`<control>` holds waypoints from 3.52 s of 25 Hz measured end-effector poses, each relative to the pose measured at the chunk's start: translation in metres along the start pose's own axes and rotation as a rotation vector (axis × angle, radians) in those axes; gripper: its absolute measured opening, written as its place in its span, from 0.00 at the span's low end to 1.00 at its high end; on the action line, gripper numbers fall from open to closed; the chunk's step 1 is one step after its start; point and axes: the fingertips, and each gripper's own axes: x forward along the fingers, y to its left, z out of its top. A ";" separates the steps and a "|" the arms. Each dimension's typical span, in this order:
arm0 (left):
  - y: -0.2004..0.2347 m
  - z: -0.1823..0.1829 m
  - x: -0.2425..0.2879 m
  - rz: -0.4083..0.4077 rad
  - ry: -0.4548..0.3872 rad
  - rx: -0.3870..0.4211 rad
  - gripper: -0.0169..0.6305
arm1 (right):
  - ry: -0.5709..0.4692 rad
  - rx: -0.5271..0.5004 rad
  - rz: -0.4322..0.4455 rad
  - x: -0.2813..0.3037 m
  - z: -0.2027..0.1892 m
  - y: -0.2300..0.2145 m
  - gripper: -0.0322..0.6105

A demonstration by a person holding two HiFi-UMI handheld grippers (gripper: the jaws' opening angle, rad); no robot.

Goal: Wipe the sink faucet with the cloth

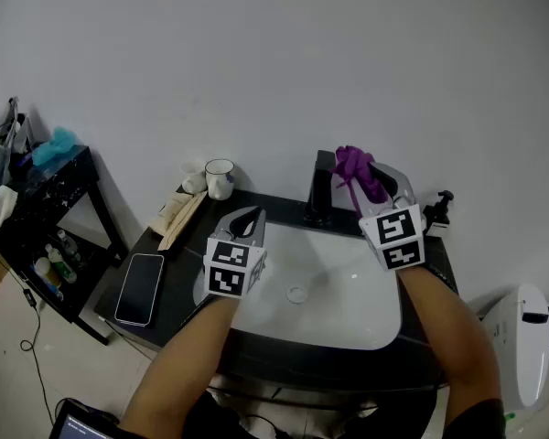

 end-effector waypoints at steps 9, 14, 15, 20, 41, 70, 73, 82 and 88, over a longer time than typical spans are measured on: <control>0.023 -0.016 0.027 0.039 0.031 0.101 0.05 | 0.121 -0.326 0.159 0.081 0.009 -0.001 0.24; 0.023 -0.013 0.031 0.031 0.016 0.107 0.05 | 0.221 -0.386 0.274 0.101 -0.007 0.015 0.23; 0.022 -0.013 0.031 0.029 0.014 0.112 0.05 | 0.232 -0.405 0.286 0.102 -0.008 0.017 0.23; 0.018 -0.011 0.033 0.012 0.011 0.122 0.05 | 0.225 -0.452 0.306 0.096 -0.003 0.023 0.22; 0.016 -0.023 0.030 0.015 0.070 0.156 0.05 | 0.092 -0.536 0.391 -0.020 0.026 0.075 0.22; 0.007 -0.014 0.031 -0.018 0.037 0.146 0.05 | 0.196 -0.518 0.337 0.041 -0.043 0.071 0.22; 0.007 -0.014 0.032 -0.020 0.035 0.145 0.05 | 0.192 -0.537 0.327 0.038 -0.043 0.071 0.22; 0.008 -0.014 0.031 -0.017 0.039 0.143 0.05 | 0.152 -0.608 0.357 0.010 -0.031 0.089 0.21; 0.000 -0.014 0.031 -0.039 0.045 0.161 0.05 | 0.120 -0.626 0.367 -0.016 -0.021 0.100 0.21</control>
